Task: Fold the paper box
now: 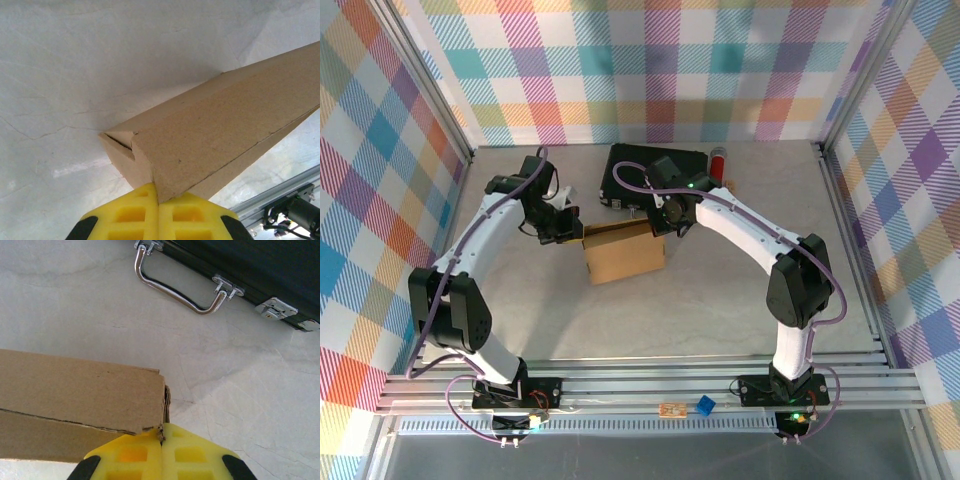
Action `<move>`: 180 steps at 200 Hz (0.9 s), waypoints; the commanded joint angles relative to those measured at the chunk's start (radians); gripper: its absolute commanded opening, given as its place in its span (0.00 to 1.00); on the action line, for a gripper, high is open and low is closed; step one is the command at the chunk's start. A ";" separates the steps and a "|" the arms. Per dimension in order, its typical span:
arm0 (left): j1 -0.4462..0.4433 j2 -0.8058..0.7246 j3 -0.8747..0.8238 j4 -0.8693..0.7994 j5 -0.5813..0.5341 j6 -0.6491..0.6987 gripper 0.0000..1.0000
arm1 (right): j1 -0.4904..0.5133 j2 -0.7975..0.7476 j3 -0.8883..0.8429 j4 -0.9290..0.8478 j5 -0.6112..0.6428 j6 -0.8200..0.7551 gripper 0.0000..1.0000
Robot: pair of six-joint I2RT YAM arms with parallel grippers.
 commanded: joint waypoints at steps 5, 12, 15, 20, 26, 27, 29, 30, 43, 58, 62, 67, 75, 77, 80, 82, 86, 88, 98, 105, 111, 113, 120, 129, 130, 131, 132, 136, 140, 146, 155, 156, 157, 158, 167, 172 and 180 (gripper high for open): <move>-0.012 0.024 0.041 -0.053 0.073 -0.045 0.00 | 0.017 0.033 -0.018 -0.078 -0.009 0.026 0.00; -0.012 0.028 0.046 -0.054 0.076 -0.052 0.00 | 0.020 0.033 -0.020 -0.079 -0.007 0.026 0.00; -0.012 0.028 0.049 -0.056 0.078 -0.054 0.00 | 0.020 0.034 -0.019 -0.078 -0.007 0.027 0.00; -0.012 0.032 0.052 -0.058 0.082 -0.058 0.00 | 0.019 0.034 -0.020 -0.077 -0.005 0.028 0.00; -0.012 0.035 0.058 -0.060 0.087 -0.064 0.00 | 0.021 0.035 -0.020 -0.078 -0.003 0.028 0.00; -0.012 0.036 0.059 -0.060 0.088 -0.065 0.00 | 0.021 0.035 -0.020 -0.078 -0.003 0.029 0.00; -0.012 0.036 0.061 -0.062 0.089 -0.066 0.00 | 0.021 0.035 -0.020 -0.078 -0.002 0.029 0.00; -0.012 0.037 0.061 -0.062 0.089 -0.068 0.00 | 0.021 0.035 -0.020 -0.078 -0.002 0.029 0.00; -0.012 0.045 0.074 -0.072 0.093 -0.076 0.00 | 0.021 0.035 -0.020 -0.078 0.002 0.030 0.00; -0.012 0.049 0.080 -0.077 0.101 -0.088 0.00 | 0.021 0.035 -0.018 -0.078 0.005 0.032 0.00; -0.012 0.050 0.080 -0.076 0.107 -0.092 0.00 | 0.021 0.035 -0.019 -0.078 0.007 0.032 0.00; -0.011 0.051 0.080 -0.075 0.114 -0.097 0.00 | 0.021 0.036 -0.019 -0.079 0.008 0.033 0.00; -0.012 0.055 0.082 -0.074 0.122 -0.104 0.00 | 0.021 0.036 -0.020 -0.079 0.009 0.034 0.00; -0.011 0.055 0.083 -0.073 0.123 -0.106 0.00 | 0.021 0.036 -0.020 -0.080 0.010 0.035 0.00; -0.011 0.055 0.083 -0.073 0.126 -0.108 0.00 | 0.021 0.036 -0.020 -0.081 0.011 0.035 0.00; -0.012 0.055 0.084 -0.073 0.127 -0.111 0.00 | 0.021 0.036 -0.020 -0.081 0.011 0.036 0.00; -0.011 0.056 0.086 -0.073 0.130 -0.114 0.00 | 0.022 0.036 -0.019 -0.080 0.014 0.036 0.00; -0.011 0.056 0.088 -0.073 0.131 -0.115 0.00 | 0.023 0.036 -0.020 -0.081 0.014 0.038 0.00; -0.011 0.058 0.091 -0.071 0.135 -0.124 0.00 | 0.024 0.035 -0.018 -0.082 0.020 0.041 0.00; -0.012 0.059 0.093 -0.070 0.140 -0.128 0.00 | 0.024 0.034 -0.020 -0.081 0.022 0.042 0.00; -0.011 0.062 0.095 -0.070 0.145 -0.130 0.00 | 0.026 0.036 -0.019 -0.082 0.025 0.043 0.00; -0.012 0.062 0.095 -0.070 0.146 -0.131 0.00 | 0.026 0.036 -0.019 -0.082 0.026 0.043 0.00; -0.011 0.064 0.098 -0.070 0.150 -0.132 0.00 | 0.026 0.036 -0.021 -0.082 0.028 0.045 0.00; -0.011 0.064 0.099 -0.067 0.156 -0.135 0.00 | 0.026 0.035 -0.023 -0.081 0.031 0.047 0.00; -0.011 0.064 0.099 -0.067 0.156 -0.137 0.00 | 0.026 0.035 -0.023 -0.081 0.031 0.048 0.00; -0.011 0.064 0.099 -0.067 0.158 -0.137 0.00 | 0.026 0.035 -0.023 -0.081 0.031 0.049 0.00; -0.011 0.064 0.099 -0.066 0.159 -0.138 0.00 | 0.026 0.035 -0.024 -0.080 0.031 0.049 0.00; -0.011 0.064 0.101 -0.065 0.163 -0.140 0.00 | 0.026 0.035 -0.024 -0.079 0.033 0.049 0.00; -0.011 0.064 0.101 -0.064 0.165 -0.142 0.00 | 0.027 0.035 -0.025 -0.079 0.034 0.050 0.00; -0.011 0.065 0.104 -0.061 0.170 -0.146 0.00 | 0.028 0.035 -0.026 -0.080 0.035 0.050 0.00; -0.011 0.065 0.106 -0.055 0.181 -0.154 0.00 | 0.027 0.036 -0.026 -0.081 0.039 0.050 0.00; -0.011 0.065 0.106 -0.055 0.182 -0.155 0.00 | 0.028 0.036 -0.026 -0.081 0.039 0.050 0.00; -0.011 0.066 0.106 -0.054 0.184 -0.155 0.00 | 0.029 0.036 -0.027 -0.081 0.039 0.051 0.00; -0.011 0.067 0.106 -0.054 0.184 -0.156 0.00 | 0.028 0.036 -0.027 -0.081 0.040 0.052 0.00; -0.011 0.067 0.112 -0.051 0.189 -0.161 0.00 | 0.029 0.036 -0.027 -0.080 0.043 0.053 0.00; -0.011 0.068 0.114 -0.051 0.192 -0.164 0.00 | 0.029 0.036 -0.027 -0.080 0.044 0.054 0.00; -0.011 0.070 0.117 -0.051 0.196 -0.164 0.00 | 0.028 0.037 -0.027 -0.081 0.048 0.057 0.00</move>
